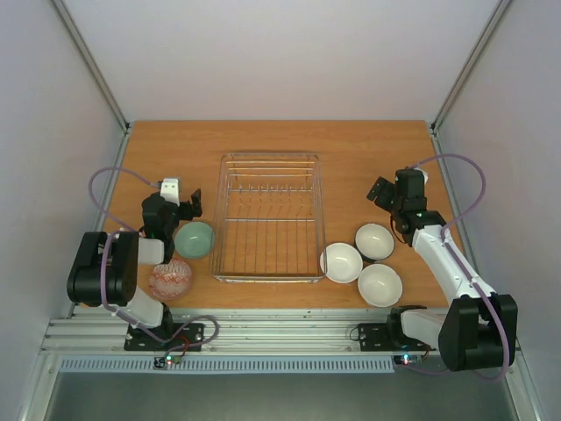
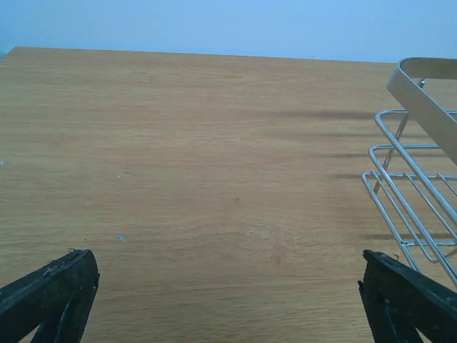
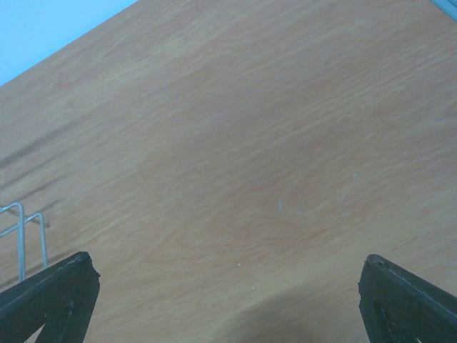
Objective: Load the bowls into the dish rack
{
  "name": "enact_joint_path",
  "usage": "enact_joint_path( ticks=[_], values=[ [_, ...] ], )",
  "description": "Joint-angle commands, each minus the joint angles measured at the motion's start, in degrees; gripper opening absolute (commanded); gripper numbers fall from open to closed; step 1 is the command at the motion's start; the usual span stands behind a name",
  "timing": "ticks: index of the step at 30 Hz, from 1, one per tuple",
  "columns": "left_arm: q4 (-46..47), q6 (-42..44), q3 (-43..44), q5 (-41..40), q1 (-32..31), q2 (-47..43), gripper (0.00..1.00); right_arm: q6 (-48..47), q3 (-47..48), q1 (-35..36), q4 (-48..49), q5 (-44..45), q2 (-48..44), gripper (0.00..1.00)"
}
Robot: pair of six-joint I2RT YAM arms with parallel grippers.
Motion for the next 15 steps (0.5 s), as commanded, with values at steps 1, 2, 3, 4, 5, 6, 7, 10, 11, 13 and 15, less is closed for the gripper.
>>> enact_joint_path(
  ticks=[1, 2, 3, 4, 5, 6, 7, 10, 11, 13, 15],
  values=[
    [1.9, 0.9, 1.2, -0.7, -0.2, 0.2, 1.0, 1.8, 1.8, 0.2, -2.4, 3.5, -0.8, 0.98],
    [2.0, 0.9, 1.2, -0.8, -0.2, 0.2, 0.99, 2.1, 2.2, 0.2, -3.5, 4.1, -0.9, 0.98],
    [1.9, 1.0, 1.2, -0.8, -0.2, 0.2, 0.99, 2.9, 2.9, 0.3, -4.8, 5.2, -0.9, 0.98],
    [1.9, 0.9, 1.2, -0.7, -0.2, 0.2, 0.99, 4.7, 3.7, 0.2, -7.0, 7.3, -0.8, 0.99],
    [2.0, 0.9, 1.1, -0.8, -0.2, 0.2, 0.99, 6.1, 4.2, 0.3, -9.1, 9.6, -0.6, 0.98],
    [2.0, 0.9, 1.1, -0.7, -0.2, 0.1, 1.0, 6.7, 4.7, 0.3, -10.7, 11.5, -0.4, 0.99],
    [2.1, 1.0, 1.1, -0.6, -0.2, 0.1, 0.99, 6.6, 4.9, 0.3, -12.3, 13.0, 0.1, 0.99],
    [-2.7, 2.4, 2.4, 2.2, -0.2, -3.2, 0.99, 5.2, 5.8, 0.3, -15.8, 13.1, -0.1, 0.98],
    [-6.0, 3.3, 3.6, 2.9, -0.2, -4.3, 0.99, 4.4, 5.8, 0.3, -16.4, 11.8, -0.6, 0.99],
    [-10.2, 3.6, 5.6, 2.1, -0.2, -5.1, 1.0, 4.0, 5.5, 0.3, -17.7, 10.7, -2.2, 0.98],
    [-12.6, 2.8, 6.7, 0.9, -0.2, -5.6, 0.99, 4.6, 5.1, 0.2, -19.7, 10.2, -3.8, 0.98]
  ],
)
